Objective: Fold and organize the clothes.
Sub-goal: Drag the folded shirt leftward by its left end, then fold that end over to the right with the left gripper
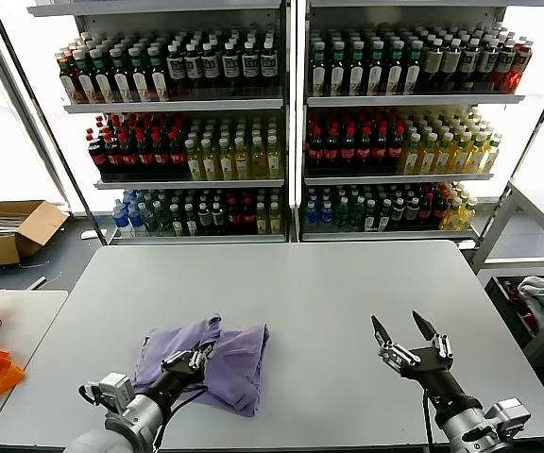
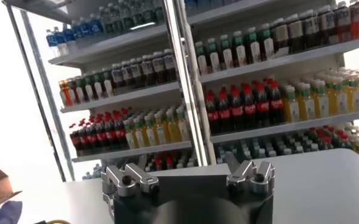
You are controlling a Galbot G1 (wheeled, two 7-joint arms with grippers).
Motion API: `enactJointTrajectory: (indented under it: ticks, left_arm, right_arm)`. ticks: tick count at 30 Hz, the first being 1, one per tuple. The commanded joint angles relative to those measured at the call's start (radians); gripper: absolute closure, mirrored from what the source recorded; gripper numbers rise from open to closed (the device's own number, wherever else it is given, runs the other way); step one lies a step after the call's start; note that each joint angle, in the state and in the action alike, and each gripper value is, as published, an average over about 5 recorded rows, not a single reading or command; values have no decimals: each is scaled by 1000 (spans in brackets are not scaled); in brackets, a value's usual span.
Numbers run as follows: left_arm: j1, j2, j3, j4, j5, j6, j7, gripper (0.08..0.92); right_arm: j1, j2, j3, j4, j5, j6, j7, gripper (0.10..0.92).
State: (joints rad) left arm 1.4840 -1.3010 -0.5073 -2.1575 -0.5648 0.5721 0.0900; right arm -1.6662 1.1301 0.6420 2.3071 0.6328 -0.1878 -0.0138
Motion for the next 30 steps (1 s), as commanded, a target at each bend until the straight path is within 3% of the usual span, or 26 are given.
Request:
enactJointTrajectory:
  ticks: [1,10,14,18,23,30]
  left_arm:
    - [-11,-30,86,59,-58,4,-43,890]
    - [-11,-39,152,89,-102,4,-81,890]
    - [-21,-40,157,58,-171,-5,-125,848]
    - [-12,-20,138,-47,-323,-19,-194,747]
    - [52,27,91,-178,-379,-33,-187,608]
    - [65,176,-168,-225,-455,-10,-139,400]
  right_arm:
    - [21,-1,-14,-17,-1,-1,1,203]
    - [69,-11,-51,-44,0,-6,3,203]
    - [78,-14,-60,-40,2,-9,5,203]
    - [82,-14,-71,-35,4,-11,4,203]
    - [95,-18,-87,-34,5,-14,7,203]
    - [93,-10,-92,-12,1,-18,10,203]
